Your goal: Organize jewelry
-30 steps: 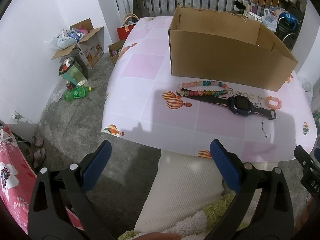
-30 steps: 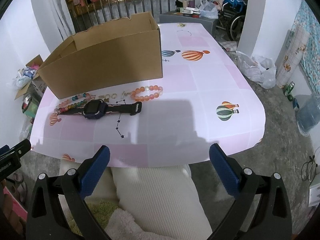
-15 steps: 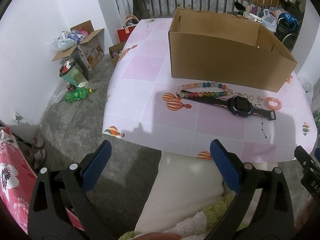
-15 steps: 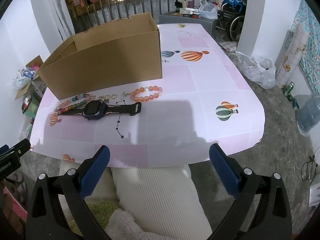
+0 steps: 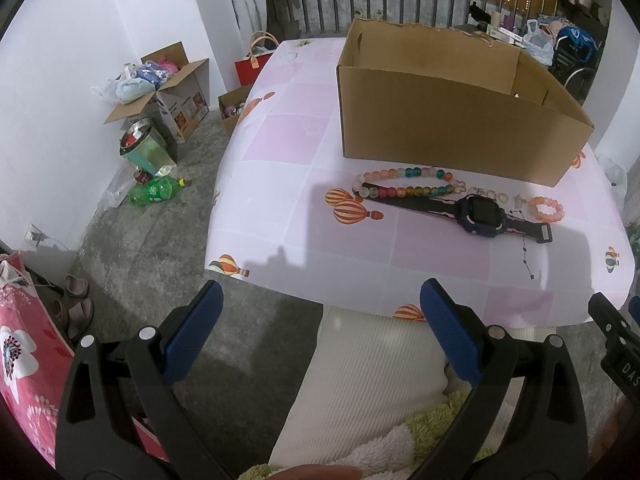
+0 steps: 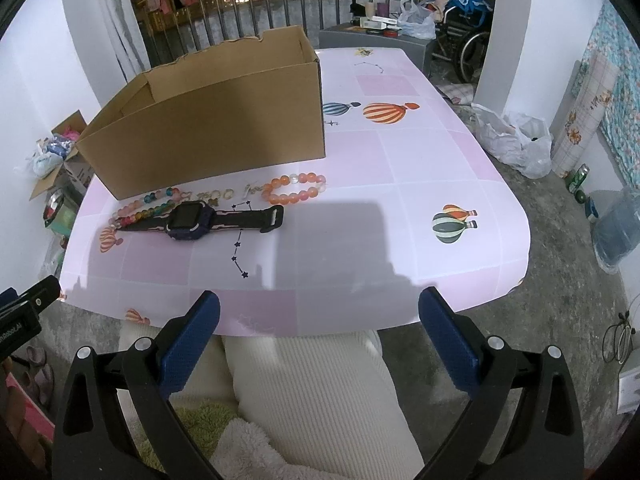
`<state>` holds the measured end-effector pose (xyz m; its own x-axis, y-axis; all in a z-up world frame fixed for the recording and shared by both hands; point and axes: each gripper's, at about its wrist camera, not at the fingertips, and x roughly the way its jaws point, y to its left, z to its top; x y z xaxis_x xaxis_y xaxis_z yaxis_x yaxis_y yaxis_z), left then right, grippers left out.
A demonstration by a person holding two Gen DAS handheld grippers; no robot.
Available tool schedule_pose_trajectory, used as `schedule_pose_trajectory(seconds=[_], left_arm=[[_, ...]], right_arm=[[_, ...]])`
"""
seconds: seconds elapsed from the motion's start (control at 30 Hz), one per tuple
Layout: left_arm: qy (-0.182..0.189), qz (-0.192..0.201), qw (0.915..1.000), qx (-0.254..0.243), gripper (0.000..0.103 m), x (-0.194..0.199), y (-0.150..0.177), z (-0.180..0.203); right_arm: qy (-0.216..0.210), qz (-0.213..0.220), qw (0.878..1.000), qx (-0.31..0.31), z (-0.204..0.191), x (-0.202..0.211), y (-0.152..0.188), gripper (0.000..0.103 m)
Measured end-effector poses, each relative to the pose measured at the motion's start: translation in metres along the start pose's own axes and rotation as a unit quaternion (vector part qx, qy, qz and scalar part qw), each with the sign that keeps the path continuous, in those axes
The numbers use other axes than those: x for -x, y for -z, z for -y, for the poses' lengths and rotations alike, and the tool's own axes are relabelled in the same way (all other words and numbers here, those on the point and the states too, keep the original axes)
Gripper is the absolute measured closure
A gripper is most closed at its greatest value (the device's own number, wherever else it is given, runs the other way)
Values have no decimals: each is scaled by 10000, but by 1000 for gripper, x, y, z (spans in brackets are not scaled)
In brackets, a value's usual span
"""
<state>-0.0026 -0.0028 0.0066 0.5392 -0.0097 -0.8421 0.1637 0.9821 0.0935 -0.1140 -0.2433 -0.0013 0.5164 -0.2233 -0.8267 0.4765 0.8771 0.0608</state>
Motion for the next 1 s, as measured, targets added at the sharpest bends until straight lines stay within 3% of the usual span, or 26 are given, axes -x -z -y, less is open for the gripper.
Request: schedule_pose_trajectory(seconds=[0.4,0.6,0.73,0.87,1.0], left_arm=[[-71,-68,10000,-12,7,-8,-2,2],[-94,183,9998,2,7,-10,0,4],[-102,22,9999,-91,7,-29,-1,7],[210,-7,9998,-46,7,-40,-4,9],[429,356,9979,-334,7,-39,-5,17]], right_arm=[[16,-55,10000,-7,1,-4,-2,6],[91,39,9999,107,1,-8,-4,6],[130,195,9992,322,-4,-15,-5,6],[53,274,9984,491,-9,-25,-10,6],[-86,441,9972,594,-14,-31,-17,6]])
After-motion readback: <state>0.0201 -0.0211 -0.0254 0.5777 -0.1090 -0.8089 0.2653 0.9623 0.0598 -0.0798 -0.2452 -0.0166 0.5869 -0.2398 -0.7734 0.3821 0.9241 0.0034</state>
